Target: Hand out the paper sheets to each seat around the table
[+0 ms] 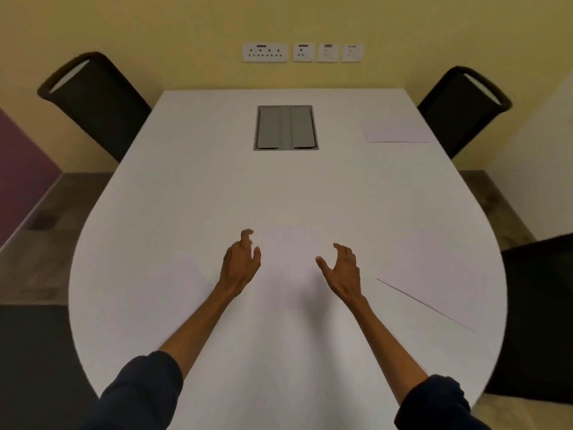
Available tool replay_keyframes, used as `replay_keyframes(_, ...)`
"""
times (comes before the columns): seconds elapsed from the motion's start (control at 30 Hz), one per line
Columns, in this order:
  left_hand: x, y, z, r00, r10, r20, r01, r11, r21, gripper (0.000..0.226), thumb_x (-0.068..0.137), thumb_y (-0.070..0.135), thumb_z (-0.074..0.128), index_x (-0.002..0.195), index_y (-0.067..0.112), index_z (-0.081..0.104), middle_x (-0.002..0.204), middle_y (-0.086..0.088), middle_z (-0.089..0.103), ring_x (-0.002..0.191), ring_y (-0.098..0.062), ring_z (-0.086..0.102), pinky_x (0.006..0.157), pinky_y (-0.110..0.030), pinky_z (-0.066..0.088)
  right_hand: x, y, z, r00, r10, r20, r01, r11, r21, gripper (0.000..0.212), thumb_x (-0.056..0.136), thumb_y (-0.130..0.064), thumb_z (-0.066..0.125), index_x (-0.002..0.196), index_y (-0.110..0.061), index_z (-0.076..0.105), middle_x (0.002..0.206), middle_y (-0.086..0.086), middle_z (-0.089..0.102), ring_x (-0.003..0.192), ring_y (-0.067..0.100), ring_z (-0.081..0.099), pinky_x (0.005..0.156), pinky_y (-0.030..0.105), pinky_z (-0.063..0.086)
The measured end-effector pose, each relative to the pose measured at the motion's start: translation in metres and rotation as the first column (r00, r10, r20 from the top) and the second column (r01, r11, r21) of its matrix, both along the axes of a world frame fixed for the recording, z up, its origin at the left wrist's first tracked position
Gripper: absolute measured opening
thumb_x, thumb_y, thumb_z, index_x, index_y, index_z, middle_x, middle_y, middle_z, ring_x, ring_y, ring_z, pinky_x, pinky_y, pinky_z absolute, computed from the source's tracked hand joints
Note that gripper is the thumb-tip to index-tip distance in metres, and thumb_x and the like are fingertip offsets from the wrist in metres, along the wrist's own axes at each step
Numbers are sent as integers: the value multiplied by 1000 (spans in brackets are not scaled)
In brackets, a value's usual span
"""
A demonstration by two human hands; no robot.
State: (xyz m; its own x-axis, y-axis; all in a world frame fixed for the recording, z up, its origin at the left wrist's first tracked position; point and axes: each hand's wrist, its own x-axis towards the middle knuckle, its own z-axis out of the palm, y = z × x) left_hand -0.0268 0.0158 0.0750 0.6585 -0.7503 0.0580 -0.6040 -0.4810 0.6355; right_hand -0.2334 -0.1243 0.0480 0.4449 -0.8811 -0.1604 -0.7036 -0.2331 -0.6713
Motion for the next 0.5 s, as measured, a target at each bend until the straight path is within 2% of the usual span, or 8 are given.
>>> replay_keyframes(0.07,-3,-3,-8,999,20,-42,-18,999,30,38,94,17,52,130,11,40,74,-6,62,69,-20,62,70,-34,52,6,-6,-10,1000,25,-9,-25,999,26,66,95,-47,56,148,-14,35,153,8,36,142,25,33,111,45,30)
replay_keyframes(0.1,-4,-4,-13,997,34,-69,-30,998,51,38,94,17,53,129,11,40,75,-6,61,70,-20,61,71,-35,52,9,-9,-15,999,34,-22,-33,999,40,65,95,-45,57,148,-13,36,153,9,36,142,26,33,111,45,31)
replay_keyframes(0.17,-6,-6,-25,989,84,-121,-70,991,114,40,94,16,55,131,8,41,98,-12,64,91,-27,64,84,-38,51,13,-16,-26,997,57,-57,-53,996,70,65,95,-42,57,148,-11,35,153,10,36,142,27,33,111,45,32)
replay_keyframes(0.27,-7,-12,-44,977,139,-162,-96,965,244,42,94,16,56,133,4,43,130,-16,53,118,-31,55,99,-39,45,19,-26,-41,991,85,-102,-73,990,123,68,95,-40,57,150,-9,32,152,12,36,142,29,34,111,46,35)
replay_keyframes(0.5,-9,-31,-89,973,143,-182,-43,884,465,54,97,25,52,142,0,35,142,-18,42,127,-33,47,103,-42,43,20,-43,-77,980,72,-186,-25,969,247,67,95,-32,58,150,-6,29,152,14,35,141,31,33,111,45,35)
